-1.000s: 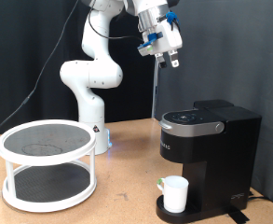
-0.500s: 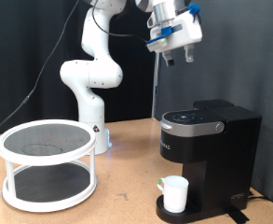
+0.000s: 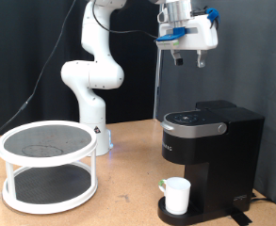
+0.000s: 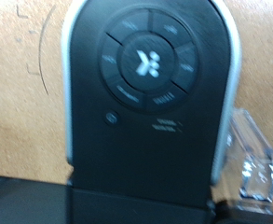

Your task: Make a cup of coffee with the keurig machine

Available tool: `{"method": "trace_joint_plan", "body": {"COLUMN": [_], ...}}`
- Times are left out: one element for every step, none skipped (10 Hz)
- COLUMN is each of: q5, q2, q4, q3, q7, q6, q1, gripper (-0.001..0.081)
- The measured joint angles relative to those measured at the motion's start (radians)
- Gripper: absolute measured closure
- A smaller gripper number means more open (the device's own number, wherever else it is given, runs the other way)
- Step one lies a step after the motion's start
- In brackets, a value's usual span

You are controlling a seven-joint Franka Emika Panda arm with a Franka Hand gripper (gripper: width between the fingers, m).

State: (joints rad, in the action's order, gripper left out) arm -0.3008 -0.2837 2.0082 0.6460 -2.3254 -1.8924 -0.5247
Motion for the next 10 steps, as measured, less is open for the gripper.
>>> {"method": "trace_joint_plan", "body": {"q5": [0.033, 0.061, 0.083, 0.099, 0.11, 0.119, 0.126, 0.136, 0.15, 0.161], "q2": [0.025, 0.04, 0.049, 0.055, 0.056, 0.056, 0.056, 0.056, 0.058, 0.062], "q4": [-0.01, -0.01, -0.007, 0.001, 0.016, 0.037, 0.062, 0.087, 0.111, 0.131], "q3": [0.007, 0.012, 0.018, 0.024, 0.028, 0.035, 0.041, 0.047, 0.055, 0.063], "q7": [-0.01, -0.015, -0.017, -0.018, -0.017, -0.017, -0.019, -0.026, -0.04, -0.052], "q6": [-0.018, -0.037, -0.049, -0.057, -0.068, -0.09, -0.122, -0.151, -0.171, -0.186], "q1": [-0.004, -0.004, -0.004, -0.004, -0.004, -0.004, -0.004, -0.004, -0.004, -0.004], "gripper": [0.0071, 0.0071, 0.0071, 0.0071, 0.0071, 0.0071, 0.0183, 0.0183, 0.037, 0.037]}}
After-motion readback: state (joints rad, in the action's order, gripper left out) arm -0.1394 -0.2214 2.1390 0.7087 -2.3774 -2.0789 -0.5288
